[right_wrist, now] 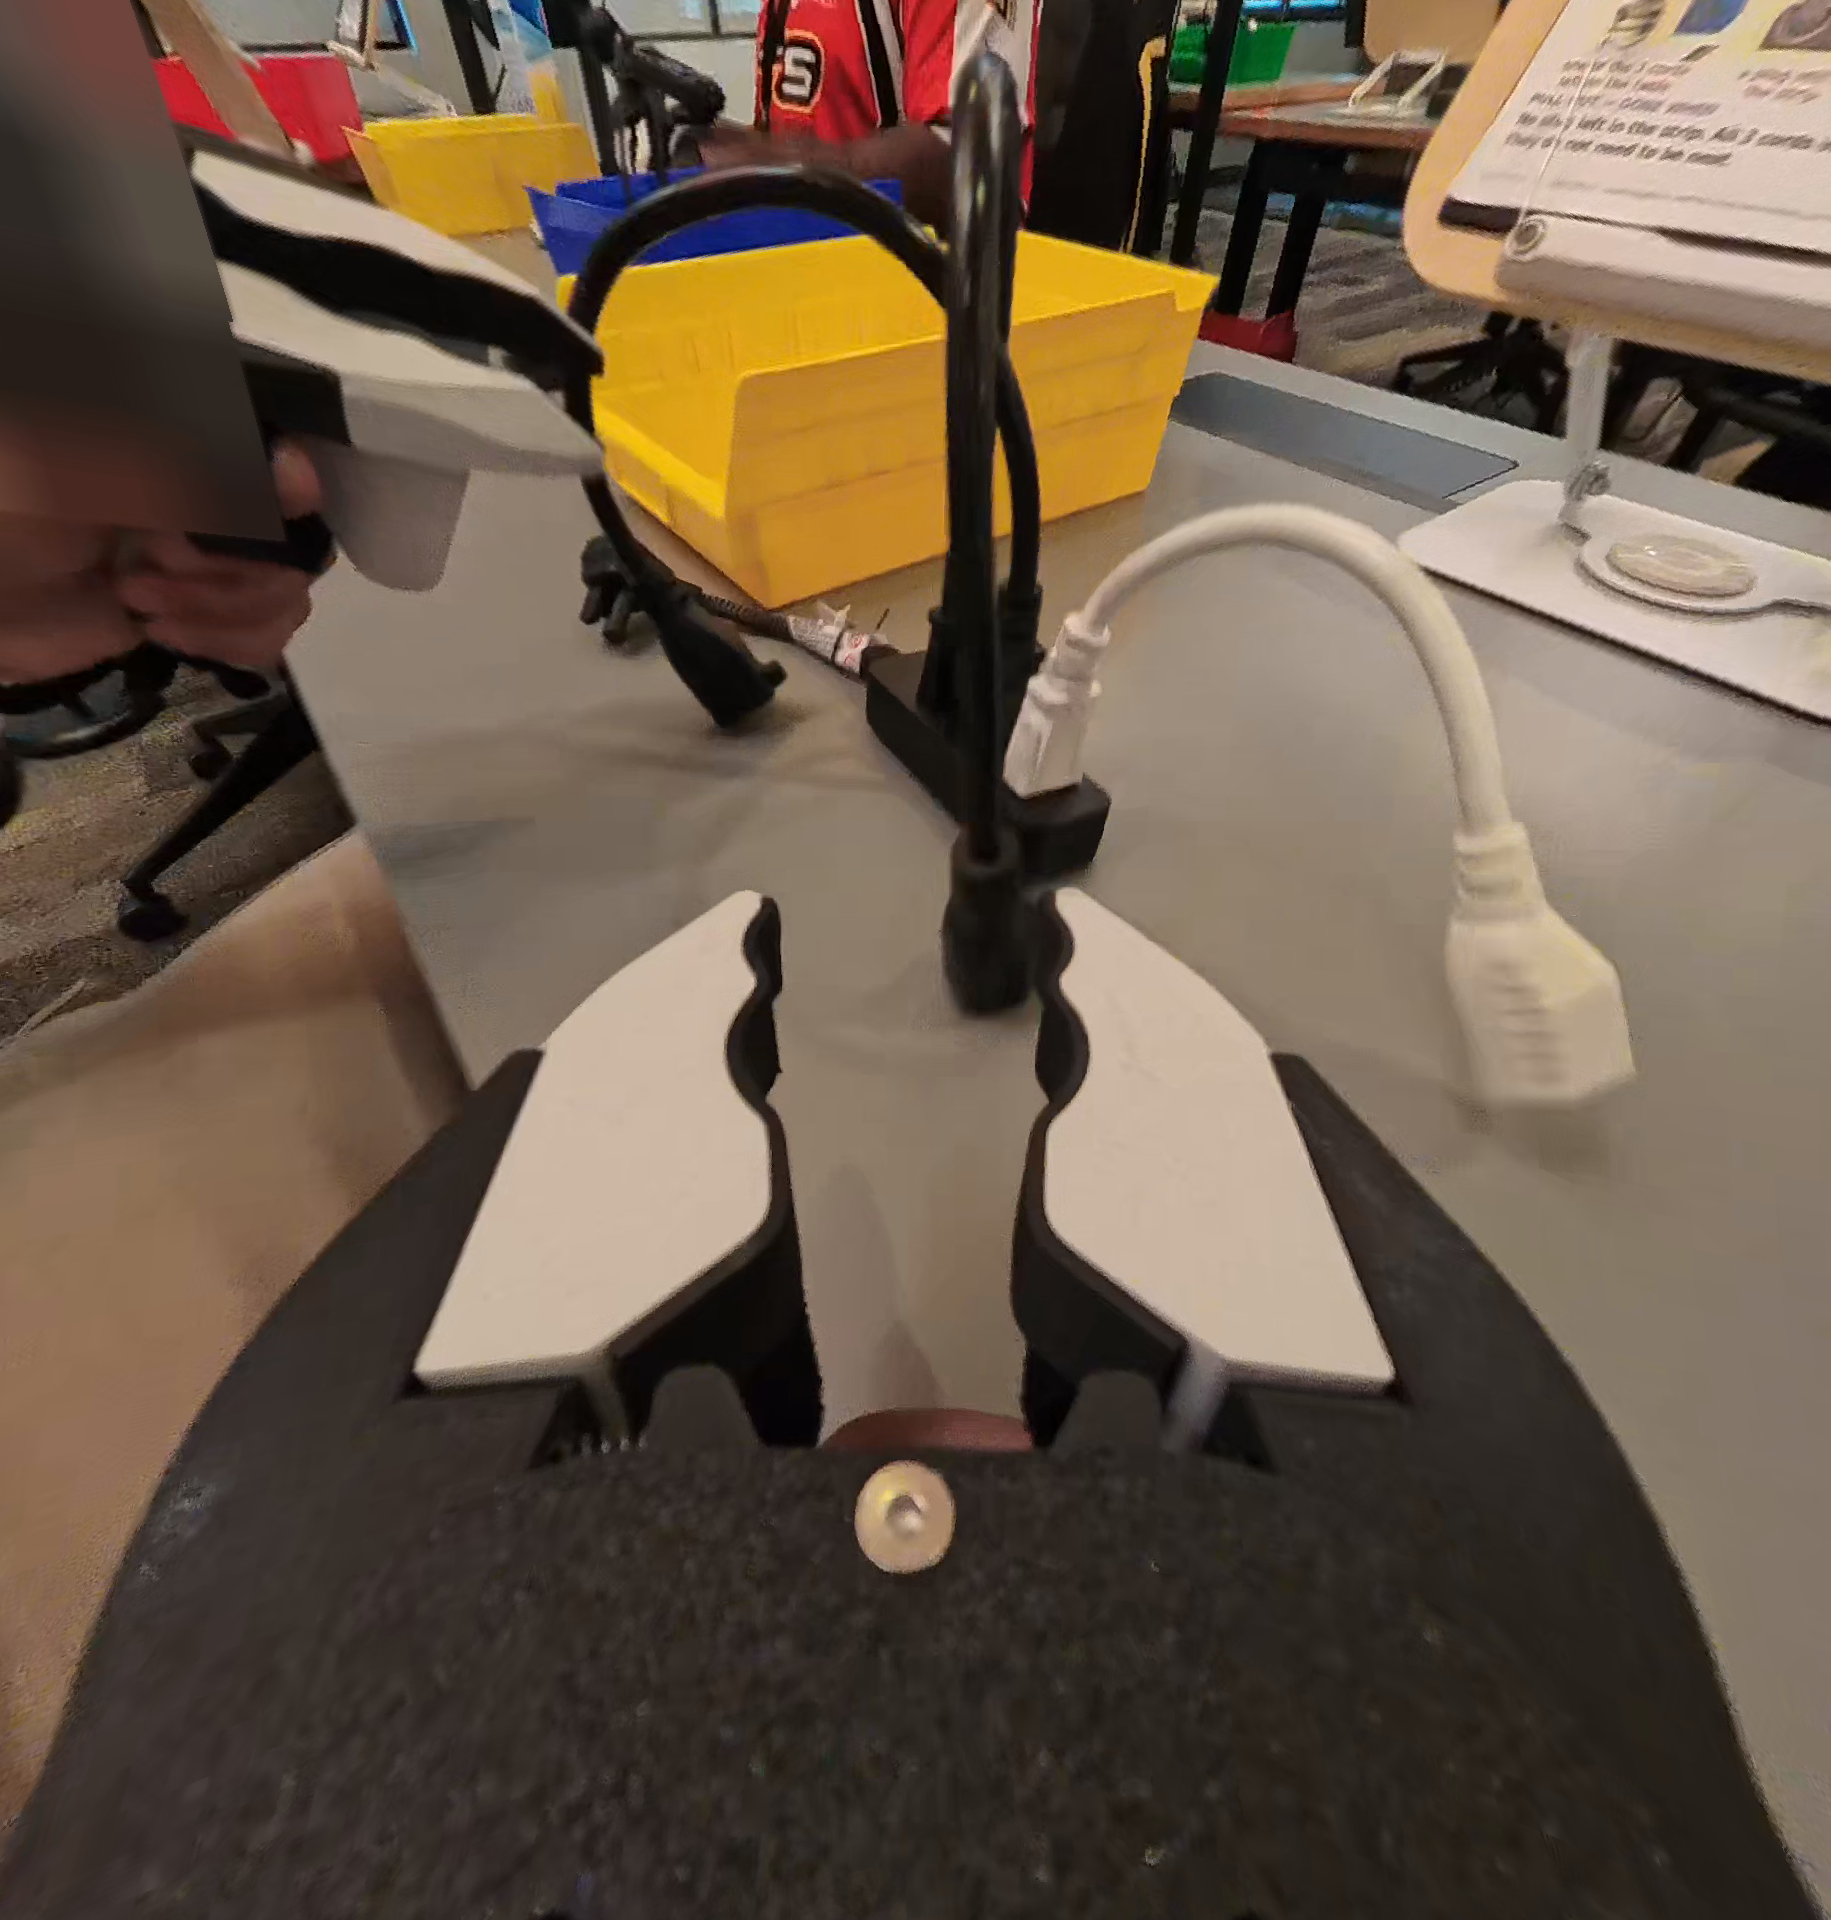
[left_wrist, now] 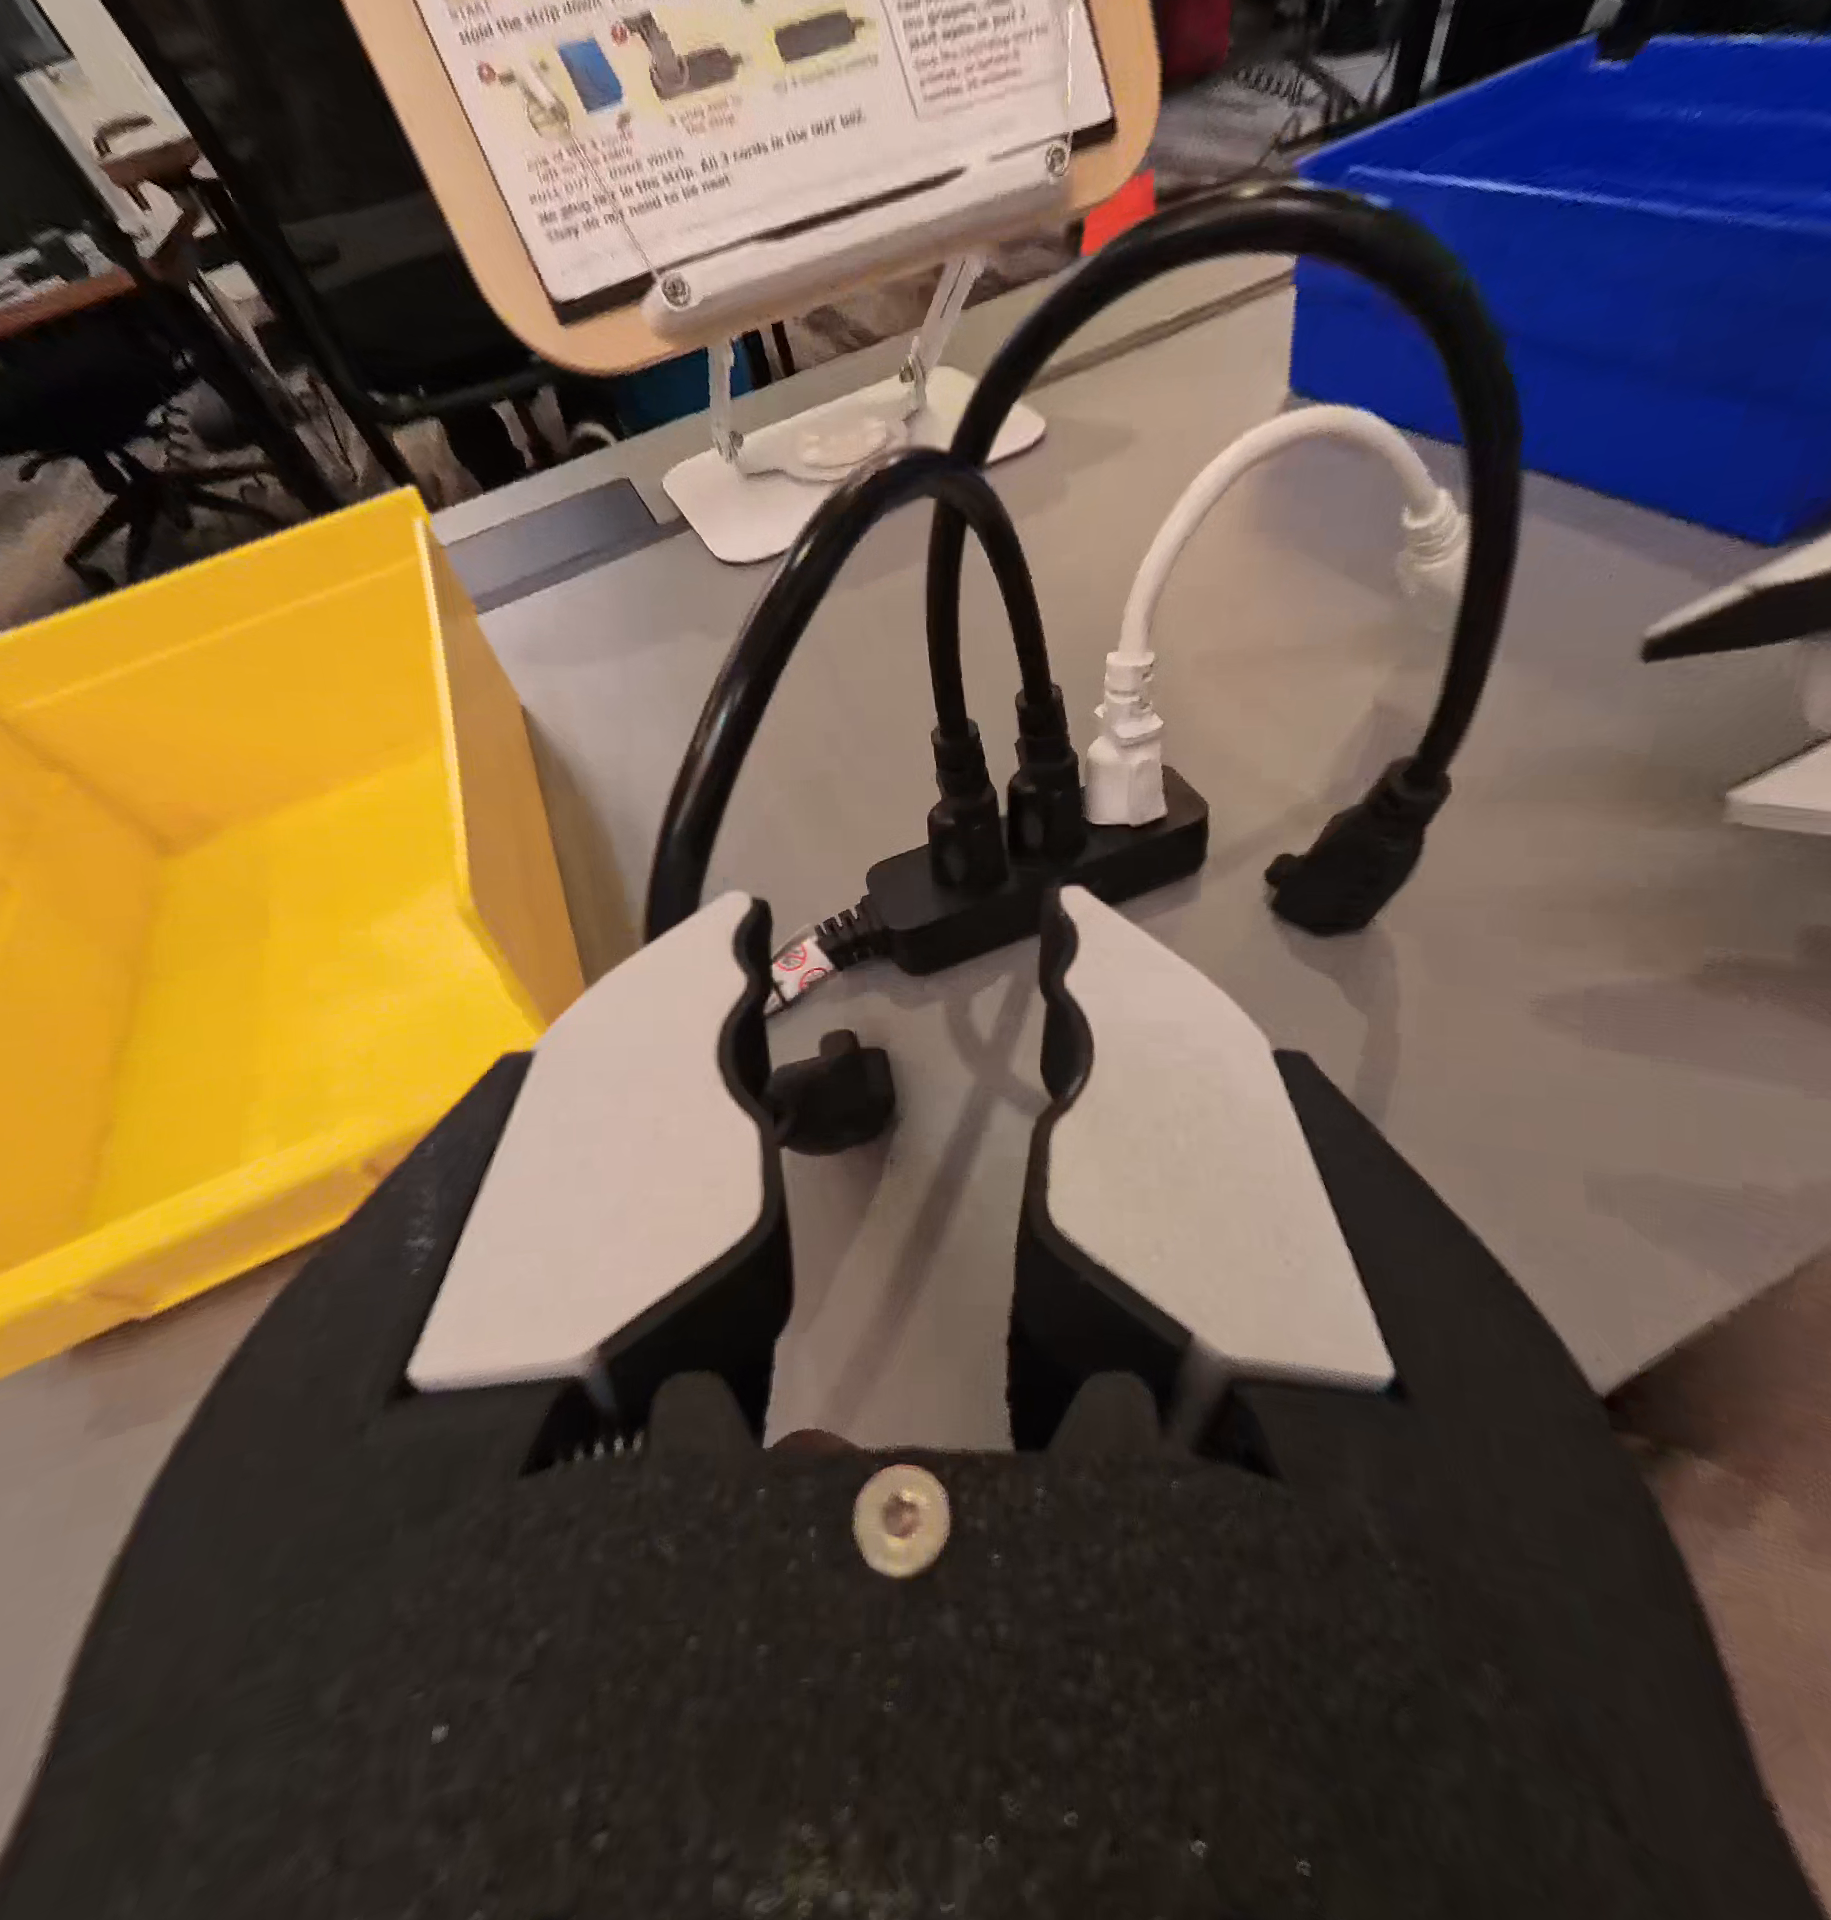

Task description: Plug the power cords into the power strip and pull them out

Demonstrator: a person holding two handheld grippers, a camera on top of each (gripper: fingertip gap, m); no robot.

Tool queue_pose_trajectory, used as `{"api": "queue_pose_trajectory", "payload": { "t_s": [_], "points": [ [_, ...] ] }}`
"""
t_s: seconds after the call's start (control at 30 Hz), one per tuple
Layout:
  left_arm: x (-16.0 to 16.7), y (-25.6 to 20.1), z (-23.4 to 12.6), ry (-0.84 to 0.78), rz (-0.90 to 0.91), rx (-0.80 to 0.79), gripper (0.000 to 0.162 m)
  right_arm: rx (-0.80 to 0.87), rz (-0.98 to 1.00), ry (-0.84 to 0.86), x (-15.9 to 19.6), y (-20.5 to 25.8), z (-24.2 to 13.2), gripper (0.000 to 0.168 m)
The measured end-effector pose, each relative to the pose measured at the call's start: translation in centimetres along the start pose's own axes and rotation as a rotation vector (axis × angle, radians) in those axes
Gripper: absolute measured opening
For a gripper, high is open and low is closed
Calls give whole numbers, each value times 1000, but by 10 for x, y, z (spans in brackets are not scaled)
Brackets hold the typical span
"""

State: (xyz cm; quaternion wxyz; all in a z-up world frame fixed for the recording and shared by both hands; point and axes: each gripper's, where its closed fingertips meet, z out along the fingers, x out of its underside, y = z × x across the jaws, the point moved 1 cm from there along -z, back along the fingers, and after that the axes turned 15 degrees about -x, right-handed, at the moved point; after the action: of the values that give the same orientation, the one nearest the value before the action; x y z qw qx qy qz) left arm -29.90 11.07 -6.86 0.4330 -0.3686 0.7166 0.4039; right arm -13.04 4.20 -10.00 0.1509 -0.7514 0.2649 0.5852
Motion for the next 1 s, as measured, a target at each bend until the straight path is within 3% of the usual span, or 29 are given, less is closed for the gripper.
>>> {"api": "queue_pose_trajectory", "payload": {
  "t_s": [0.1,0.17,0.27,0.33,0.43,0.47,0.5,0.53,0.8,1.0],
  "points": [
    [-6,5,17,31,36,-64,39,-1,27,49,-12,-21,32,37],
    [-22,5,0,-27,8,-77,40,-73,62,39,-23,-17,41,39],
    [-29,5,-31,-6,-85,-17,52,-194,127,-23,-44,5,28,47],
    [-26,21,-29,35,-113,-33,59,-230,152,-99,-57,15,23,46],
    [-15,21,2,125,-63,32,54,-192,97,11,-47,13,49,45],
    [-11,11,12,154,-46,75,38,-200,67,50,-43,13,57,34],
    [-11,0,19,158,-36,114,9,-179,40,68,-40,9,61,11],
    [-13,-10,26,145,-22,132,4,-155,28,46,-42,2,62,10],
    [-55,-65,111,164,-38,218,2,45,94,46,-46,-105,41,9],
    [-65,-62,160,139,12,140,3,-5,141,39,-50,-152,44,9]
  ]
}}
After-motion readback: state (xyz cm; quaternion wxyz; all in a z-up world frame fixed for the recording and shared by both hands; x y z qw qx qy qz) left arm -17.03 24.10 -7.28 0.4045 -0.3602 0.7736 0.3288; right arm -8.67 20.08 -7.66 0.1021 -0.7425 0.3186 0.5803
